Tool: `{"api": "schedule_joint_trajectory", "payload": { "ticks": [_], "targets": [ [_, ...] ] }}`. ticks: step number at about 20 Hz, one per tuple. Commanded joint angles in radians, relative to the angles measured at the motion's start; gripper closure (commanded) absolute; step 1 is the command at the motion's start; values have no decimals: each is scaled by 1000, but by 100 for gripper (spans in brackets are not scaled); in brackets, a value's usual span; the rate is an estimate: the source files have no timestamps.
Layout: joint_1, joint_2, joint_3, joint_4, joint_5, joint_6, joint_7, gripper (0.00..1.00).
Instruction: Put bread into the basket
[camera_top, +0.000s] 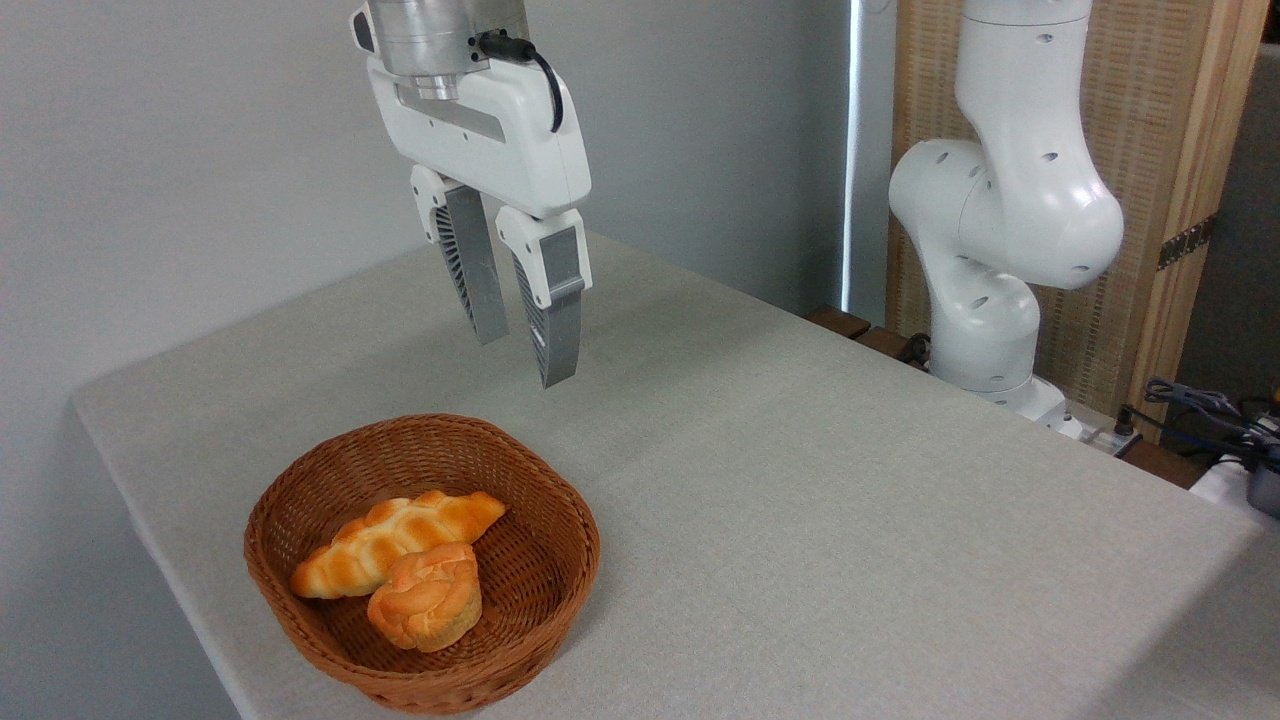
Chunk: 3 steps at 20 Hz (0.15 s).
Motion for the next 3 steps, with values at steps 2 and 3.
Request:
{"api": "schedule_joint_trajectory", "payload": {
  "ticks": [2,3],
  "targets": [
    [-3,-5,8,3,-17,-24,17,0],
    [-3,-5,9,3,-17,-24,17,0]
  ]
}}
